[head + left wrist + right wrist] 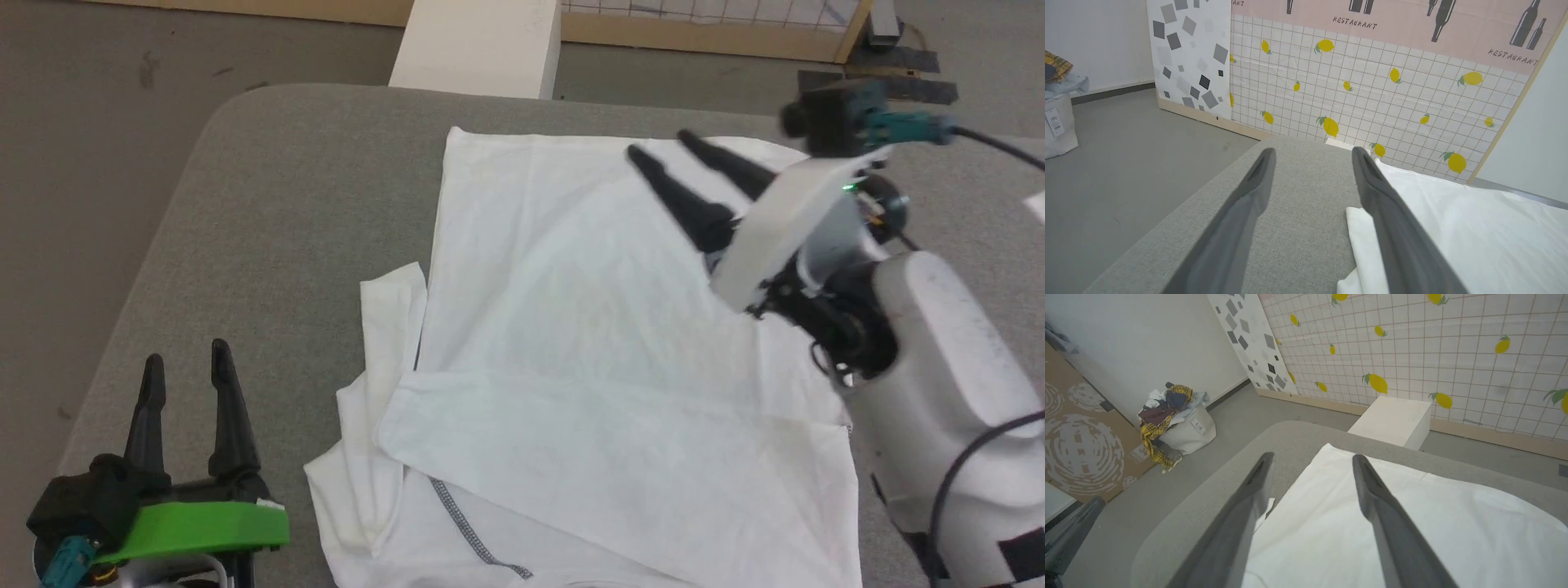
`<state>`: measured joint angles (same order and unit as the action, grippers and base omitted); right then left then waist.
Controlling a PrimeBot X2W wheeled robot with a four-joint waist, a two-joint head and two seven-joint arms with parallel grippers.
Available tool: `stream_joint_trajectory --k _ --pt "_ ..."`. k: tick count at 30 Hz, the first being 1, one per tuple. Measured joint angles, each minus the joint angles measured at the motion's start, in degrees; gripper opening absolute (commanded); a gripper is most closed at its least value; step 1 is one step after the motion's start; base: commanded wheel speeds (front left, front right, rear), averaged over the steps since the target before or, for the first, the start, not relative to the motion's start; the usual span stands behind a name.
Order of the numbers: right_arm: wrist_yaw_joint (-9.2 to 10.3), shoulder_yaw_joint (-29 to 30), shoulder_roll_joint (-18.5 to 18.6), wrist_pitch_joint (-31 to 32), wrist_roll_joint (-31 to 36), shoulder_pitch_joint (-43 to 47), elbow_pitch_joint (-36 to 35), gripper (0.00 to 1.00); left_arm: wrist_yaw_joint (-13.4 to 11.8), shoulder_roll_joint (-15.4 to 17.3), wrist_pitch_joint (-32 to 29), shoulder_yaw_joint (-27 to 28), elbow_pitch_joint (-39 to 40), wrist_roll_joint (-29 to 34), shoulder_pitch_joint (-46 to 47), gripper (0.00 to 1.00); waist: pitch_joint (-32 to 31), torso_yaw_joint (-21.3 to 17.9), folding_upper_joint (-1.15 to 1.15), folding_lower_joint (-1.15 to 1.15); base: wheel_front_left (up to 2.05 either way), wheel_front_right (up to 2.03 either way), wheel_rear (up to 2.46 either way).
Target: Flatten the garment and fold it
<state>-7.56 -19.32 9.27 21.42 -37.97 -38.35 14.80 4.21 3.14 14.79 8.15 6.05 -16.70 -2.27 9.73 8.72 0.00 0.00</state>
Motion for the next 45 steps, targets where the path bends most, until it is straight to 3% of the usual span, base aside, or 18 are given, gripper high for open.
stream_joint_trajectory --k 4,8,12,16,21,25,29,34,42,43,45 --pt "0.0 11.09 1.85 -3.57 4.05 4.24 -4.55 1.0 0.33 0.6 -0.63 -0.3 -1.51 -0.05 0.05 1.0 -0.68 -1.43 0.0 0.0 0.0 0.0 0.0" --pt "0.0 22.8 0.7 -5.82 8.53 10.98 -9.67 1.0 0.35 1.27 -3.28 -0.73 -2.98 -0.54 1.65 1.0 -1.15 -2.92 0.0 0.0 0.0 0.0 0.0" --pt "0.0 29.47 -1.38 -5.36 13.58 17.44 -14.19 1.0 0.76 2.44 -7.13 -1.22 -4.89 -2.35 6.06 1.0 -0.97 -4.54 0.0 0.0 0.0 0.0 0.0" --pt "0.0 34.53 -3.67 -4.71 15.34 21.11 -17.97 1.0 1.07 4.67 -14.67 -2.21 -8.47 -3.81 12.37 1.0 0.08 -5.88 0.0 0.0 0.0 0.0 0.0" --pt "0.0 37.73 -4.93 -3.75 16.7 22.11 -21.06 1.0 0.75 8.34 -30.58 -3.12 -15.85 -6.65 22.66 1.0 2.33 -7.01 0.0 0.0 0.0 0.0 0.0" --pt "0.0 38.83 -5.45 -2.92 16.9 22.1 -22.94 1.0 -3.18 10.58 -48.8 -2.89 -21.82 -9.7 30.12 1.0 4.58 -7.97 0.0 0.0 0.0 0.0 0.0" --pt "0.0 39.65 -5.81 -2.67 17.25 22.09 -23.48 1.0 -4.35 12.54 -61.92 -4.12 -22.77 -11.13 33.44 1.0 6.84 -9.06 0.0 0.0 0.0 0.0 0.0" --pt "0.0 40.17 -6.09 -2.81 17.27 22.03 -23.71 1.0 -5.76 13.6 -69.14 -5.09 -21.16 -11.78 34.11 1.0 9.38 -10.38 0.0 0.0 0.0 0.0 0.0" --pt "0.0 40.79 -6.21 -3.31 17.2 21.98 -23.71 1.0 -6.81 13.76 -72.54 -5.64 -19.26 -12.95 32.95 1.0 11.72 -11.67 0.0 0.01 0.0 0.0 0.0" --pt "0.0 40.87 -6.23 -3.37 17.23 21.9 -23.71 1.0 -6.87 14.15 -72.77 -5.66 -18.67 -12.93 32.62 0.0 12.01 -11.73 0.0 0.01 0.0 0.0 0.0" --pt "0.0 40.69 -6.23 -3.37 17.29 21.87 -23.71 1.0 -6.87 14.25 -72.79 -5.53 -18.25 -13.11 32.26 0.0 11.98 -11.62 0.0 0.01 0.0 0.0 0.0"
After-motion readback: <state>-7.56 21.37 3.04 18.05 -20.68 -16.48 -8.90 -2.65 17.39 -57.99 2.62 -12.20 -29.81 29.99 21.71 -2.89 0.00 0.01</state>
